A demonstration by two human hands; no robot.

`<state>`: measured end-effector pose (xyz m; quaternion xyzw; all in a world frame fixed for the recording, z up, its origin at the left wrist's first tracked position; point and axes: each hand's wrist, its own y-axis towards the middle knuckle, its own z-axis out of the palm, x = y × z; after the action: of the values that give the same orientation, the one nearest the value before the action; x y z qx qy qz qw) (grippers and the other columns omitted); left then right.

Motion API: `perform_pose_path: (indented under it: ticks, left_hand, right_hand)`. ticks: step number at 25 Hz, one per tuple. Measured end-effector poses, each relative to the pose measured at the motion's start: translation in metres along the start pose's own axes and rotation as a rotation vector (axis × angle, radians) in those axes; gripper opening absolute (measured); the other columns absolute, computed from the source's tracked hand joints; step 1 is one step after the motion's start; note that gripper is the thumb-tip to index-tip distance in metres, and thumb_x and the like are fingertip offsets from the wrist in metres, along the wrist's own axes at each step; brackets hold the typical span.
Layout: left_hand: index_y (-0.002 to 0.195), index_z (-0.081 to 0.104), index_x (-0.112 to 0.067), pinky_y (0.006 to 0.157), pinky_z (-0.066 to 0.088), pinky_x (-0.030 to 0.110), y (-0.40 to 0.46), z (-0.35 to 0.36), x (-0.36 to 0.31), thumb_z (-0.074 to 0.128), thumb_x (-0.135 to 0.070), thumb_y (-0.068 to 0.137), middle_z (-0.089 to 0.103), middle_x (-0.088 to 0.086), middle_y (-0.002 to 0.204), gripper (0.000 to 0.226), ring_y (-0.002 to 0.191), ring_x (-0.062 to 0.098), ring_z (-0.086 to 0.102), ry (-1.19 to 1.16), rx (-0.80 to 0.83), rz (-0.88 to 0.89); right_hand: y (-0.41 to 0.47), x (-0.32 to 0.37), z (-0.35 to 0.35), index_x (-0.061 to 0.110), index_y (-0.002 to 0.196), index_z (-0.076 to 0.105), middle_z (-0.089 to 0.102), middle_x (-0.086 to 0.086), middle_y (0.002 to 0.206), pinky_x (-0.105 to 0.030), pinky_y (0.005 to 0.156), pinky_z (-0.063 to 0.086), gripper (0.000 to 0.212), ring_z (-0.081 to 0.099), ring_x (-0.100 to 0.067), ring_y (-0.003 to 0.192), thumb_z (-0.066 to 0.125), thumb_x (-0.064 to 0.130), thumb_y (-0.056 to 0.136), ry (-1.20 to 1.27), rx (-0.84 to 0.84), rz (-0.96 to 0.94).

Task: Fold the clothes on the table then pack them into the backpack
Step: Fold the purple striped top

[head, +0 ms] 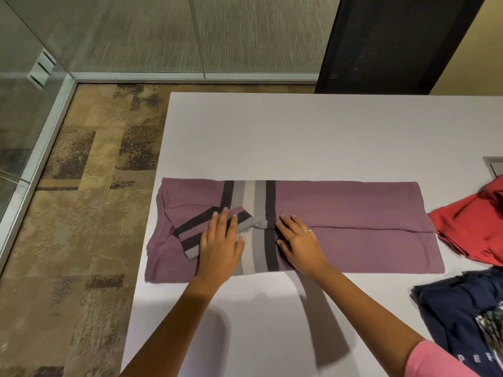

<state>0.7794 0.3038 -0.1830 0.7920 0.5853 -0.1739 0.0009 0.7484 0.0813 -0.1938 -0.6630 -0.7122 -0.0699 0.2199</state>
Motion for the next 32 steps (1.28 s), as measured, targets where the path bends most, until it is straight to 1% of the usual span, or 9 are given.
perform_pose_path:
  ticks: [4,7,9,12,15,19,21,25,32]
  left_hand:
    - [0.154,0.003,-0.019,0.116,0.008,0.053,0.020,0.010,-0.044,0.012,-0.060,0.096,-0.008,0.004,0.161,0.072,0.148,0.032,-0.006,-0.027,0.224,-0.075]
    - [0.151,-0.014,-0.019,0.114,-0.001,0.057,0.018,0.020,-0.052,0.013,-0.065,0.092,-0.024,0.005,0.158,0.080,0.145,0.032,-0.018,0.073,0.259,-0.127]
    - [0.146,-0.023,-0.018,0.113,-0.003,0.057,0.015,0.022,-0.051,0.013,-0.066,0.091,-0.028,0.006,0.156,0.081,0.144,0.031,-0.021,0.126,0.268,-0.140]
    - [0.138,-0.033,-0.020,0.113,-0.008,0.056,0.015,0.023,-0.054,0.011,-0.064,0.093,-0.039,0.005,0.150,0.076,0.142,0.029,-0.028,0.122,0.324,-0.165]
    - [0.135,-0.037,-0.019,0.113,-0.010,0.056,0.016,0.021,-0.057,0.007,-0.064,0.093,-0.047,0.002,0.141,0.075,0.141,0.029,-0.031,0.124,0.357,-0.199]
    - [0.133,-0.038,-0.018,0.112,-0.011,0.055,0.015,0.022,-0.061,0.007,-0.064,0.092,-0.050,0.002,0.138,0.076,0.140,0.028,-0.032,0.120,0.368,-0.222]
    - [0.133,-0.039,-0.017,0.112,-0.011,0.055,0.015,0.022,-0.061,0.007,-0.064,0.092,-0.050,0.003,0.138,0.077,0.140,0.029,-0.032,0.130,0.379,-0.232]
    - [0.134,-0.038,-0.015,0.113,-0.009,0.055,0.014,0.021,-0.063,0.007,-0.065,0.091,-0.049,0.004,0.140,0.079,0.140,0.029,-0.031,0.126,0.380,-0.247]
    - [0.131,-0.041,-0.016,0.113,-0.010,0.056,0.014,0.015,-0.067,0.006,-0.064,0.091,-0.054,0.002,0.134,0.078,0.139,0.028,-0.034,0.110,0.414,-0.263]
  right_hand:
    - [-0.021,-0.042,-0.023,0.019,0.147,0.037,0.024,0.003,0.157,-0.049,0.110,0.027,0.085,0.017,-0.027,0.146,0.001,0.069,0.087,-0.098,0.118,0.121]
    - [-0.032,-0.075,-0.044,0.025,0.133,0.054,0.042,0.007,0.148,-0.044,0.100,0.027,0.064,0.032,-0.026,0.137,0.021,0.062,0.093,-0.072,-0.005,0.294]
    - [-0.036,-0.099,-0.059,0.019,0.113,0.067,0.060,-0.002,0.127,-0.044,0.093,0.032,0.043,0.044,-0.033,0.119,0.039,0.047,0.097,-0.023,-0.183,0.413]
    - [-0.042,-0.142,-0.084,0.006,0.105,0.067,0.059,-0.019,0.115,-0.047,0.089,0.037,0.027,0.049,-0.042,0.106,0.051,0.025,0.096,0.031,-0.354,0.663]
    - [-0.050,-0.179,-0.107,-0.003,0.118,0.054,0.047,-0.026,0.126,-0.050,0.095,0.036,0.038,0.043,-0.045,0.115,0.053,0.026,0.093,0.098,-0.416,0.963]
    - [-0.058,-0.212,-0.121,-0.004,0.131,0.038,0.039,-0.025,0.135,-0.055,0.099,0.035,0.078,0.039,-0.044,0.124,0.070,0.046,0.080,0.175,-0.292,1.198]
    - [-0.058,-0.225,-0.123,-0.002,0.128,0.041,0.045,-0.024,0.131,-0.053,0.095,0.042,0.082,0.047,-0.043,0.119,0.074,0.051,0.075,0.237,-0.249,1.208]
    - [-0.061,-0.244,-0.124,-0.003,0.102,0.057,0.064,-0.021,0.106,-0.037,0.067,0.048,0.056,0.059,-0.033,0.086,0.076,0.042,0.075,0.464,-0.215,1.111]
    - [-0.066,-0.242,-0.148,0.002,0.090,0.065,0.065,-0.012,0.092,-0.030,0.062,0.043,0.030,0.058,-0.025,0.075,0.079,0.022,0.073,0.847,-0.147,1.056]
